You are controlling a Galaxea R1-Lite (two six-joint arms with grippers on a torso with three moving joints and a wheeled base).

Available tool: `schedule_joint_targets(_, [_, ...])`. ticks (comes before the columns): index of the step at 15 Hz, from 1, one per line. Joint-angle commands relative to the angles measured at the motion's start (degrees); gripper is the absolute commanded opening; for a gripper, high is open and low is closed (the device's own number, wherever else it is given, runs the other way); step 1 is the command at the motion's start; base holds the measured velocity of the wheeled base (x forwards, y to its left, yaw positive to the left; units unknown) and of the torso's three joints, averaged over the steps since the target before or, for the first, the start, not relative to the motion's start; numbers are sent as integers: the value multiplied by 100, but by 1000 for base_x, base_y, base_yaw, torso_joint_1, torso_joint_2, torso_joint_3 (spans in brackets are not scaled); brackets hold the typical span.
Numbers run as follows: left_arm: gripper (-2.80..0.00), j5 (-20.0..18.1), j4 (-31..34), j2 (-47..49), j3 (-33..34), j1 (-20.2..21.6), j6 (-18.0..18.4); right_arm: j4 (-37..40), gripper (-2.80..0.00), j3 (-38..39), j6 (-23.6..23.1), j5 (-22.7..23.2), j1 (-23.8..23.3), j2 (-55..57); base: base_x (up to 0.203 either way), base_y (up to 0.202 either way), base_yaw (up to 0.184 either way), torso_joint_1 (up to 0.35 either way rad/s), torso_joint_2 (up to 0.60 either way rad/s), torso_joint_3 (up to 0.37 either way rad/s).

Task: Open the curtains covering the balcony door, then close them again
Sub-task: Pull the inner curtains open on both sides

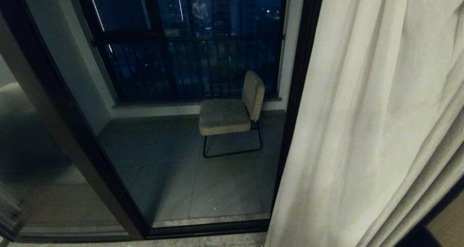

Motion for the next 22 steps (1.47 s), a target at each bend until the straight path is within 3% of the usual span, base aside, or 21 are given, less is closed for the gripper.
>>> schedule_joint_targets(1, [-280, 3, 0, -2, 0, 0, -2, -21, -280, 23, 0, 18, 496, 74, 0, 0, 0, 0, 0, 0])
schedule_joint_targets(3, [-280, 3, 0, -2, 0, 0, -2, -53, -280, 4, 2, 17, 751, 221, 0, 0, 0, 0, 0, 0])
schedule_joint_targets(4, [-280, 3, 0, -2, 0, 0, -2, -68, 0, 7, 2, 17, 822, 256, 0, 0, 0, 0, 0, 0])
schedule_joint_targets(9, [-280, 3, 0, -2, 0, 0, -2, -78, 0, 368, -19, 15, 879, 56, 0, 0, 0, 0, 0, 0])
schedule_joint_targets(12, [-280, 3, 0, -2, 0, 0, -2, -86, 0, 1095, -44, -3, 867, -504, 0, 0, 0, 0, 0, 0])
schedule_joint_targets(21, [-280, 3, 0, -2, 0, 0, -2, -64, 0, 5104, -42, -10, 876, -3690, 0, 0, 0, 0, 0, 0])
schedule_joint_targets(22, [-280, 3, 0, -2, 0, 0, -2, -81, -280, 5444, -49, -10, 884, -3953, 0, 0, 0, 0, 0, 0])
